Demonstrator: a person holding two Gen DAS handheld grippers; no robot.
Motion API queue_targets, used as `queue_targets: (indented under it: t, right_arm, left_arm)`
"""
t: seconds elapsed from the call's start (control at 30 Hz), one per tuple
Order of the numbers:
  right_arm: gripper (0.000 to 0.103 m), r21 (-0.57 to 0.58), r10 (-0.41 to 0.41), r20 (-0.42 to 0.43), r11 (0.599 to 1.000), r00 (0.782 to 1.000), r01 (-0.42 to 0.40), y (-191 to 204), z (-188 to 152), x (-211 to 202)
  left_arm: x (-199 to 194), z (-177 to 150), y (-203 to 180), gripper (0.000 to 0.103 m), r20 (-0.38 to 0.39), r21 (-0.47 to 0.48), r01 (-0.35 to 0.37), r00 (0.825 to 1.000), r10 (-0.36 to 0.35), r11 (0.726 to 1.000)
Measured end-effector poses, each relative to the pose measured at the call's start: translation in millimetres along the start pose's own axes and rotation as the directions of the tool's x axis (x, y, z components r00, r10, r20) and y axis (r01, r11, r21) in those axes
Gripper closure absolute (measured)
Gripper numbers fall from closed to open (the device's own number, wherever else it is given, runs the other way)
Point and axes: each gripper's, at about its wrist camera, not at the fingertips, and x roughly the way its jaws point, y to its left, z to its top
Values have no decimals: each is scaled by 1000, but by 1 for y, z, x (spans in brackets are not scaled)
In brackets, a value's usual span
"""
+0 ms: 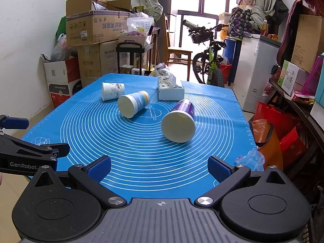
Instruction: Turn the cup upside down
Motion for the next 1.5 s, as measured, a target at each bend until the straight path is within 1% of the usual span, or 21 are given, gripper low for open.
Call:
queue_targets:
  t: [0.7,1.07,1.3,1.5]
  right_arm:
    - [2,-2,0,-1,1000,1000,0,-1,1,2]
    - [2,1,6,-7,1000,1000,-6,2,0,-1]
    - [2,-11,14,-18,1000,1000,-14,0,6,12]
    - [2,-3,26,-14,1000,1000,-26,-8,18,31]
  left_arm:
    - [0,0,0,0,-1,0,-1,1000,1,1000]
    - [7,3,6,0,4,7,-8,1000,8,1000]
    - [21,20,6,0,44,46,-2,999,-1,999]
    - [50,37,5,0,51,70,20,998,-24,997]
